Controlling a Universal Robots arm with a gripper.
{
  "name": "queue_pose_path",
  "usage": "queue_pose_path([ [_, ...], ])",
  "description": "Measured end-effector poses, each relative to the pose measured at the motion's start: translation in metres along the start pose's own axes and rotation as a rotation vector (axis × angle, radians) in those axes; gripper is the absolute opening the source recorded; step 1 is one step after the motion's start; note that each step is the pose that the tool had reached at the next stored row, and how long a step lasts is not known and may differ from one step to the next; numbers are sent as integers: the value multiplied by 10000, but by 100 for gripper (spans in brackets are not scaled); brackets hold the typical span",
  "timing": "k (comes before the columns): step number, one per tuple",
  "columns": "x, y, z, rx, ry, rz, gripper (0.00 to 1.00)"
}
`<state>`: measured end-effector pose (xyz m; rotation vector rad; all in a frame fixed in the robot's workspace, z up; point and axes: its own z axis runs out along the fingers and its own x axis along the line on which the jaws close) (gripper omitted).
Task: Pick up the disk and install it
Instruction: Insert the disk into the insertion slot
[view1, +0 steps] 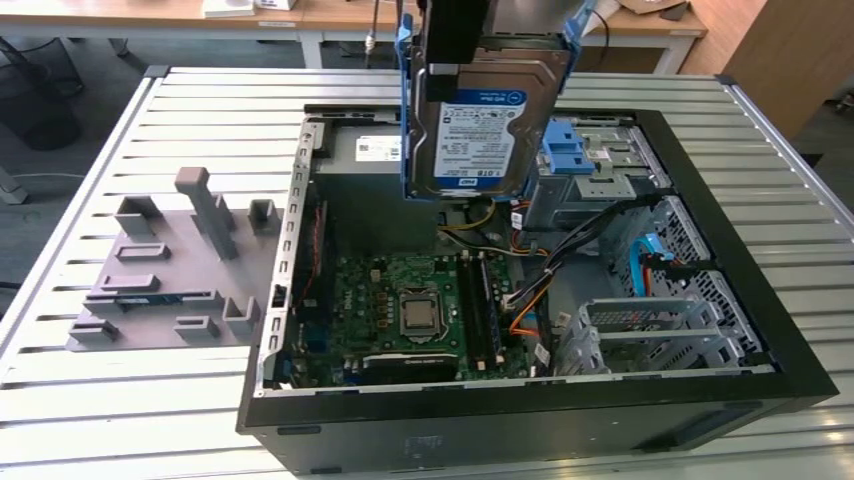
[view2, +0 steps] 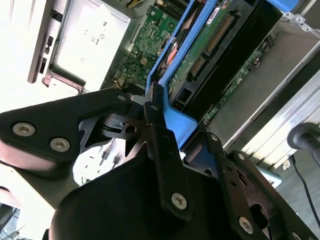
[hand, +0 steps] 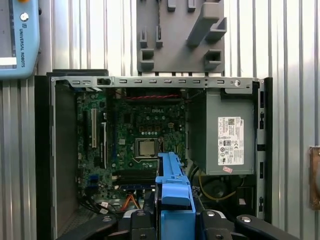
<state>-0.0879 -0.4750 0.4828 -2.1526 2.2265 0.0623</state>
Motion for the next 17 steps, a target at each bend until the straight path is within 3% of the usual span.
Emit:
queue_pose_path([
  [5, 36, -11, 3, 0, -1, 0, 36],
  [10, 36, -81, 4, 1, 14, 0, 36],
  [17, 69, -100, 7, 5, 168, -1, 36],
])
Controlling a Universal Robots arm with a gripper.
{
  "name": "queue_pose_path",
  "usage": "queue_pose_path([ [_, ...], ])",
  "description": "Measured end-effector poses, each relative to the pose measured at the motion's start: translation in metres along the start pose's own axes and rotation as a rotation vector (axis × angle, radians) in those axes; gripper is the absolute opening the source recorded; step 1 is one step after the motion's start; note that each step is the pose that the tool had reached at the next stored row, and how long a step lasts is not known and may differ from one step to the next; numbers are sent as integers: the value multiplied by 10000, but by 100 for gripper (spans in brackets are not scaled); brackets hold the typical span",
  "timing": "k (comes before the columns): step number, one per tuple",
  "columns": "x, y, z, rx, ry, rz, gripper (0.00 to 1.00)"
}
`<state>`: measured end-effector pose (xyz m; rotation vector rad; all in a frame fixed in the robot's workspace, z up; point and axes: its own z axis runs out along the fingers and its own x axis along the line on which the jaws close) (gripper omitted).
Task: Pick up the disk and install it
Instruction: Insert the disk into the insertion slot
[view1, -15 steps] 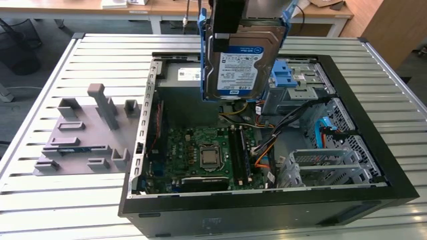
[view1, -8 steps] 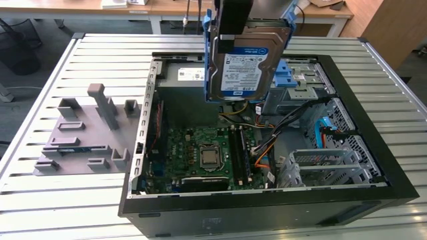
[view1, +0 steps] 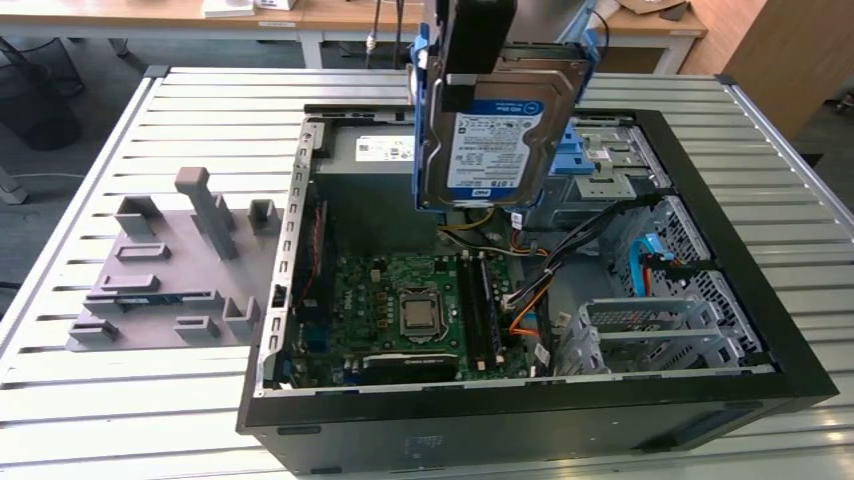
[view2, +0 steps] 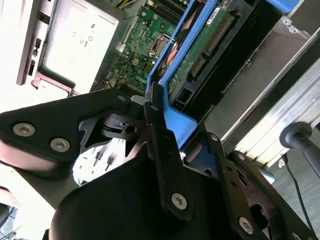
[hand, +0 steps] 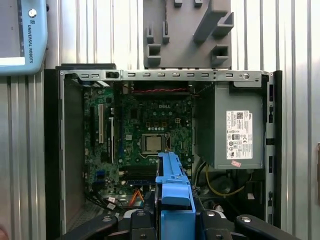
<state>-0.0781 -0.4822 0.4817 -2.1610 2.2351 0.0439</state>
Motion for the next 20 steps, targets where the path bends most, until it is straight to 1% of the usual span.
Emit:
queue_pose_path([
  [10, 191, -8, 15, 1, 0, 0, 36],
  [15, 274, -11, 19, 0, 0, -20, 36],
  [18, 294, -26, 23, 0, -1, -21, 36],
  [20, 296, -51, 25, 0, 0, -21, 36],
])
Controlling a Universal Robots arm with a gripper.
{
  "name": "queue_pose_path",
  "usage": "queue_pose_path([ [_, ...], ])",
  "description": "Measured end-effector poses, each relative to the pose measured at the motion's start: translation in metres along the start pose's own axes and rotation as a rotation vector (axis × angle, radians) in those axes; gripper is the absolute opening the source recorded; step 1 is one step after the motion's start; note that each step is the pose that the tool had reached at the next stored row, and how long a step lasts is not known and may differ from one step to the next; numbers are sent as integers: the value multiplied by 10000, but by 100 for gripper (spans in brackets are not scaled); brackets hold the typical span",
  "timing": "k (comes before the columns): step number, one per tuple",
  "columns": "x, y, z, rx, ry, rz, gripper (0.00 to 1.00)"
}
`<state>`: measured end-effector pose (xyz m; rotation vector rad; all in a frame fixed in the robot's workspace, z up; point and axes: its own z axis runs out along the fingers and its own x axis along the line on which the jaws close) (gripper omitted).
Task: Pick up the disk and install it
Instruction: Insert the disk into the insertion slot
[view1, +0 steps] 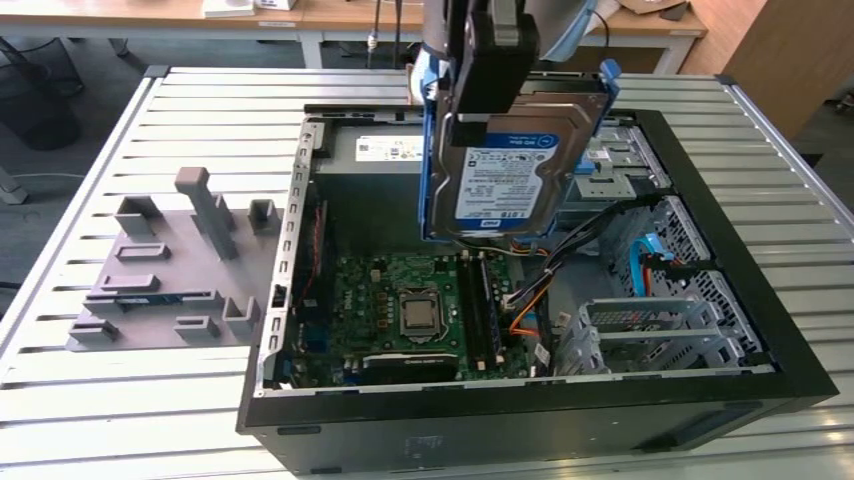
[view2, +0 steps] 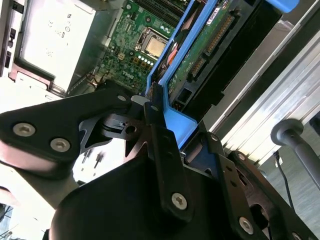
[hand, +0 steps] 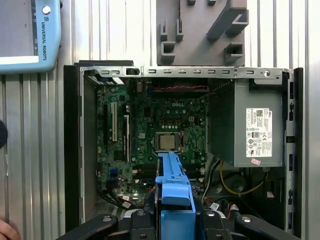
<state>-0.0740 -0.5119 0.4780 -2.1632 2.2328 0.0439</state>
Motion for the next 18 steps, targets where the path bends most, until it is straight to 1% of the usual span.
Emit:
queue_pose_path([
  [4, 8, -45, 4, 0, 1, -1, 36],
  [8, 36, -62, 7, 0, 1, -1, 36],
  [18, 193, -84, 9, 0, 1, -1, 36],
])
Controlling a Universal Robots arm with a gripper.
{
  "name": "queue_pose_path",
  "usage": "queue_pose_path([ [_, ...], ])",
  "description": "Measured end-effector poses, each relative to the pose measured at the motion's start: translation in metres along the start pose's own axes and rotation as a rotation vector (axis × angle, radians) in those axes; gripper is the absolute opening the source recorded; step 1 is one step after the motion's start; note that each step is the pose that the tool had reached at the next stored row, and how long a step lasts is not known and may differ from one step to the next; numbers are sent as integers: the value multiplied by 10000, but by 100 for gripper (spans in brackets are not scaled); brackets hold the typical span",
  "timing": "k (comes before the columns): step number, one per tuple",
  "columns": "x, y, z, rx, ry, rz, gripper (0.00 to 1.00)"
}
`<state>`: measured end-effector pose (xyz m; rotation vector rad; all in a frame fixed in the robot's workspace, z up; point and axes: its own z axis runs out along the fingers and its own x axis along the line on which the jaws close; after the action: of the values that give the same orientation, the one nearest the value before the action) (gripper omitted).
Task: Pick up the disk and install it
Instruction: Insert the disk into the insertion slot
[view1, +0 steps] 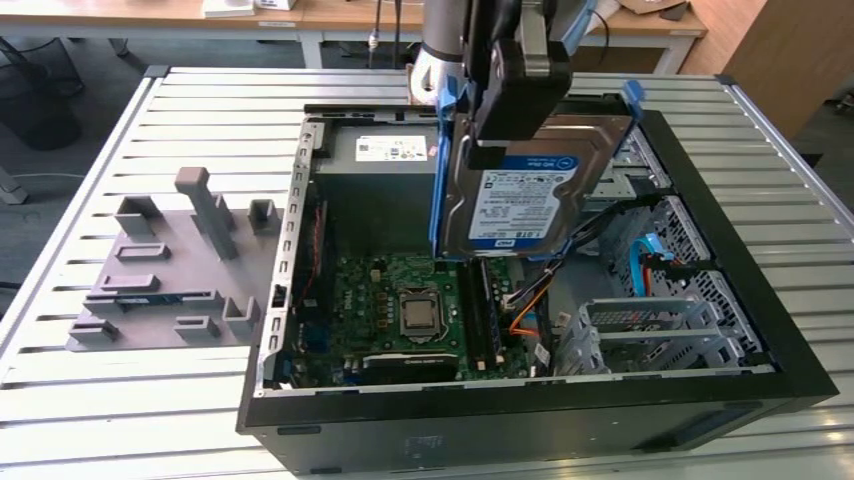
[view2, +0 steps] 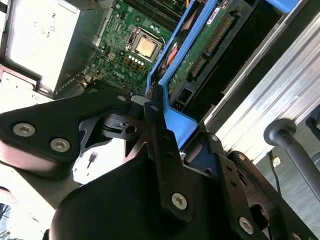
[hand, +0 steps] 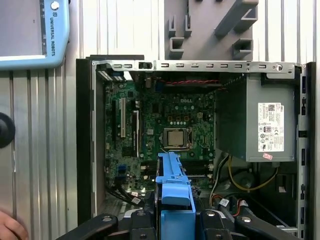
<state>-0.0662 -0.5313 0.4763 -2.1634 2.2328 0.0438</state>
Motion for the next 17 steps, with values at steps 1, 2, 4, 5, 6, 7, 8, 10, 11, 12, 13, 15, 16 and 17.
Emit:
queue_pose_path([
  [1, 14, -3, -1, 0, 1, 0, 36],
  [2, 27, -6, -1, 0, 1, 0, 36],
  [4, 54, -13, -1, 0, 0, 0, 36],
  [5, 68, -18, -1, 0, 0, 0, 36],
  [6, 80, -24, -1, 0, 0, -1, 36],
  [7, 91, -30, -1, 0, 0, 0, 36],
  [8, 101, -38, 0, 0, 0, 0, 36],
  [10, 116, -57, 1, 0, -1, 0, 36],
  [11, 122, -69, 2, 1, -1, 0, 36],
  [12, 125, -81, 3, 0, -1, 1, 36],
  [13, 127, -95, 4, 0, 0, 0, 36],
  [15, 129, -128, 6, 0, 0, 0, 36],
  [16, 129, -133, 6, 0, 1, -1, 36],
  [17, 129, -133, 6, 0, 0, 0, 36],
])
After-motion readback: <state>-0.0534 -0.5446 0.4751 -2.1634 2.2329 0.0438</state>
